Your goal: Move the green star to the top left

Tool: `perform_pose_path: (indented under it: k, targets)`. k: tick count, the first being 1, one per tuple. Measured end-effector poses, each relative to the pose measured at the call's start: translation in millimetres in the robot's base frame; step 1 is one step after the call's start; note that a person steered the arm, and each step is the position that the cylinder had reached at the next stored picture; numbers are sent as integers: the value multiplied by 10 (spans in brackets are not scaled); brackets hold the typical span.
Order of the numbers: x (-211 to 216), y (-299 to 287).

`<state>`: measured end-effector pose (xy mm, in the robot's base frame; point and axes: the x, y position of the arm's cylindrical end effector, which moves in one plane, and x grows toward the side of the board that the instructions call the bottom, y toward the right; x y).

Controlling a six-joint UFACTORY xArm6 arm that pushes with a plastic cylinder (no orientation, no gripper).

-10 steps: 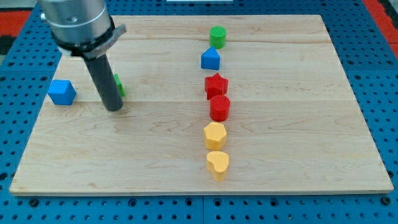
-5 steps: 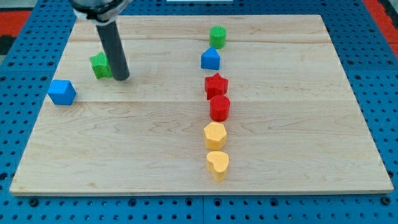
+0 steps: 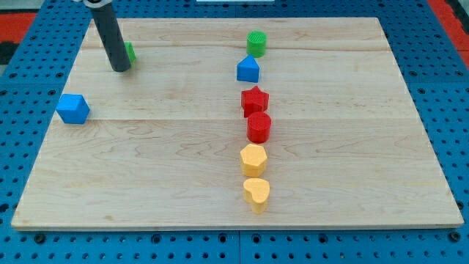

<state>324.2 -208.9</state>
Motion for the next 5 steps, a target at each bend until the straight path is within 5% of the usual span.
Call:
perform_pose_path:
  k: [5]
  targets:
    - [-395, -373]
